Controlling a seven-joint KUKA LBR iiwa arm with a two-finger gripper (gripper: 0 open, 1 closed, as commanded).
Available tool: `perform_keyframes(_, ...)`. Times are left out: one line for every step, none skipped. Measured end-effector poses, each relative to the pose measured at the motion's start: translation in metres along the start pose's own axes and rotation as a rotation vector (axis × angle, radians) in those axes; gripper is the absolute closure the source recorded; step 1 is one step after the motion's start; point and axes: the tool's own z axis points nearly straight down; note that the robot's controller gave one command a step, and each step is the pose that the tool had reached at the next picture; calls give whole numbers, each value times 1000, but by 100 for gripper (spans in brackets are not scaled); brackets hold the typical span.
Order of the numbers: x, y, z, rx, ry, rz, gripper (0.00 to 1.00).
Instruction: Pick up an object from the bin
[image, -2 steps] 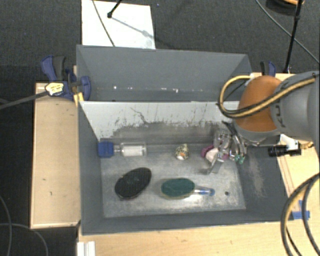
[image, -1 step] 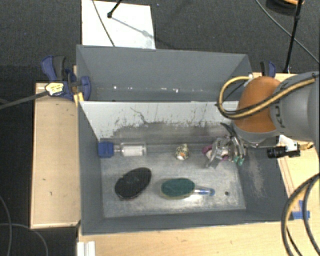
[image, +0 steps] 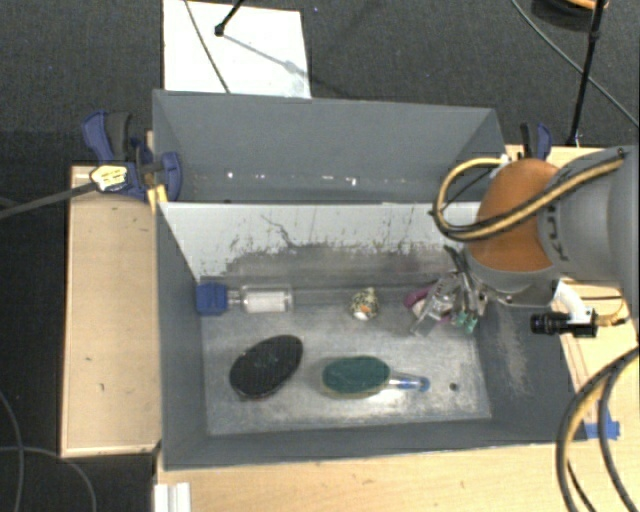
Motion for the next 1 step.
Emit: perform_keyframes(2, -2, 2, 5, 6, -4, 0)
